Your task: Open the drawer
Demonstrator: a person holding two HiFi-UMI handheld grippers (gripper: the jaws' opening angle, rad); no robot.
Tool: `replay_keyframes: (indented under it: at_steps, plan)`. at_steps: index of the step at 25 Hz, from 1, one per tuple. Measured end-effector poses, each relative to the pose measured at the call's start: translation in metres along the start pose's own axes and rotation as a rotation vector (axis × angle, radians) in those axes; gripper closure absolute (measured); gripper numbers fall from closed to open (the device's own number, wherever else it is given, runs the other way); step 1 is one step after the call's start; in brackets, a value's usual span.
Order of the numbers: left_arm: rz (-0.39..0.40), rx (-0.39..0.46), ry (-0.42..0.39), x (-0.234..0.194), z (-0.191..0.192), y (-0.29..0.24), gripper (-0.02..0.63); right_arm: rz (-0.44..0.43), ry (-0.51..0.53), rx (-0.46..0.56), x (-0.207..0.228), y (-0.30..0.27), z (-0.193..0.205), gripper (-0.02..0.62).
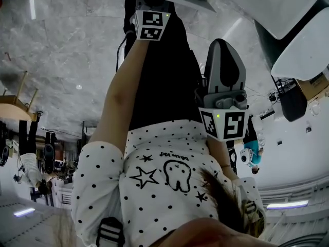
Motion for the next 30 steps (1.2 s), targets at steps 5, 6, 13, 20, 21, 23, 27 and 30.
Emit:
replay_keyframes:
  at_steps: [5, 6, 13, 20, 21, 23, 27, 30]
  plan:
    - [-0.005, 0.004, 0.008, 0.0, 0.001, 0.0, 0.469, -0.004, 0.002, -0.004, 0.002, 0.002, 0.001, 0.581]
    - [-0.007, 0.005, 0.007, 0.0, 0.001, 0.001, 0.469, -0.005, 0.002, -0.005, 0.002, 0.002, 0.001, 0.581]
    - [-0.016, -0.012, 0.005, -0.001, -0.003, 0.002, 0.468, 0.005, -0.001, 0.012, 0.004, 0.003, -0.004, 0.581]
    - [-0.053, -0.084, 0.037, 0.001, -0.004, 0.003, 0.468, 0.011, -0.01, 0.04, 0.011, 0.006, -0.014, 0.581]
    - [-0.061, -0.097, 0.05, 0.0, -0.005, 0.003, 0.468, 0.012, -0.012, 0.046, 0.011, 0.006, -0.015, 0.581]
    - [-0.082, -0.12, 0.073, 0.001, -0.009, 0.006, 0.468, 0.013, -0.018, 0.057, 0.011, 0.007, -0.017, 0.581]
    - [-0.119, -0.13, 0.065, 0.009, -0.017, 0.017, 0.469, 0.004, -0.019, 0.076, 0.012, 0.016, -0.029, 0.581]
    - [-0.134, -0.104, 0.044, 0.012, -0.028, 0.024, 0.474, -0.007, -0.02, 0.088, 0.014, 0.019, -0.034, 0.581]
Point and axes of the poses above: the fingertips, and each gripper's own axes: y backward along the fingers, x to its right, z out of its underside, the point moved 7 cm from there along y, backward along the fingers, and after that the axes turned 10 degrees about x, right-handed, at the moved point
